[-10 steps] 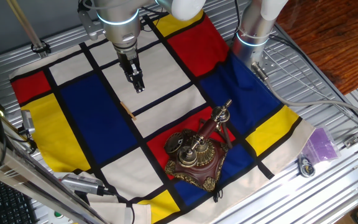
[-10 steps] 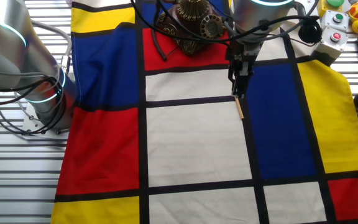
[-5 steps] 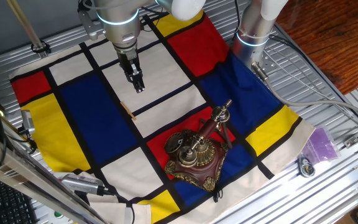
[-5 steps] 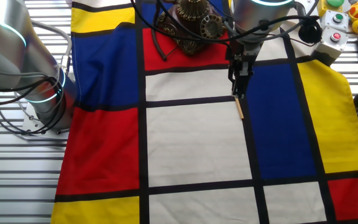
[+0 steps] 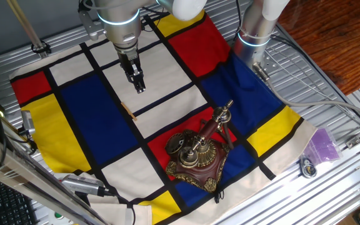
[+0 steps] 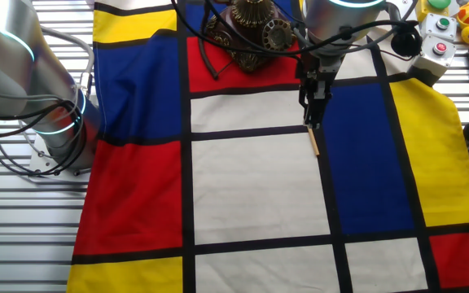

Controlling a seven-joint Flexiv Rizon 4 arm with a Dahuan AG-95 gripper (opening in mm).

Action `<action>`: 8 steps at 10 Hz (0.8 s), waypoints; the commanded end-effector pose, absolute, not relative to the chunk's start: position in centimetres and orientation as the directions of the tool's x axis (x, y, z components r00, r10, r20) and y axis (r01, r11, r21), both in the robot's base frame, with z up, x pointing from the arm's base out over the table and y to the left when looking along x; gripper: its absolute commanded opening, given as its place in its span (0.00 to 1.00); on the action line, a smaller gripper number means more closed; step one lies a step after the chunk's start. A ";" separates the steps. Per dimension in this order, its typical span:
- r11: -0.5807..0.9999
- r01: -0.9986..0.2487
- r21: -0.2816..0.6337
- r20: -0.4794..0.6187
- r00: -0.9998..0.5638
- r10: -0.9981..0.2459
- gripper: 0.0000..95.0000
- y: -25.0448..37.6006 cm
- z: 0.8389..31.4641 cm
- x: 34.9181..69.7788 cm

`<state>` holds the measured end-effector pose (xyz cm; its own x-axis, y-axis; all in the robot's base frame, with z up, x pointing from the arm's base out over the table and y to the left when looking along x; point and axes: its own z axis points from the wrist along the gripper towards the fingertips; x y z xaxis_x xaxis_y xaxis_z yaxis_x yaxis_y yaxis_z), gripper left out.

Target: Dial a number on an old rotary phone

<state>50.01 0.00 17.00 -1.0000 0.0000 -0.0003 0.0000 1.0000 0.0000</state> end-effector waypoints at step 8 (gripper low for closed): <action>0.944 -0.328 0.030 -0.007 -0.945 -0.328 0.00 0.0 17.0 50.0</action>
